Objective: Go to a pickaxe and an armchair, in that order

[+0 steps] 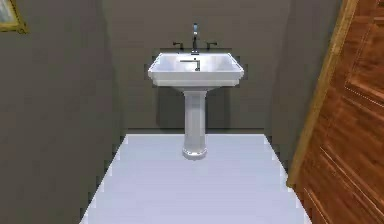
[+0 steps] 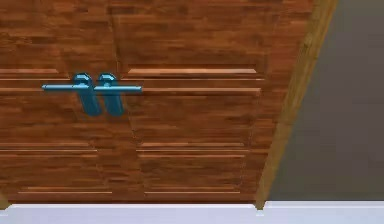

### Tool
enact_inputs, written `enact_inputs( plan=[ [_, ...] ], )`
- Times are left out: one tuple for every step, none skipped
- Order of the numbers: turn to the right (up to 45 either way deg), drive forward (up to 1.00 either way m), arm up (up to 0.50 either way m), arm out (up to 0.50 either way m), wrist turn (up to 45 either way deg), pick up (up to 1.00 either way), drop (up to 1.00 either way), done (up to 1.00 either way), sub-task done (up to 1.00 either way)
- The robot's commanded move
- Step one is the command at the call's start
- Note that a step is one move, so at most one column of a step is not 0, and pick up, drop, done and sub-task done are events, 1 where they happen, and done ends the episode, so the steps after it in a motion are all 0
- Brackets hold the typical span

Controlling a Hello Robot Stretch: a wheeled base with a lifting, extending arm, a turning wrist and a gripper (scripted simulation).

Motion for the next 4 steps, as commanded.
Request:
enact_inputs(
  plan=[
    [-45.0, 0.0, 0.0, 0.0, 0.0, 0.0, 0.0, 0.0, 0.0],
    [-45.0, 0.0, 0.0, 0.0, 0.0, 0.0, 0.0, 0.0, 0.0],
    [-45.0, 0.0, 0.0, 0.0, 0.0, 0.0, 0.0, 0.0, 0.0],
    [-36.0, 0.0, 0.0, 0.0, 0.0, 0.0, 0.0, 0.0, 0.0]
  ],
)
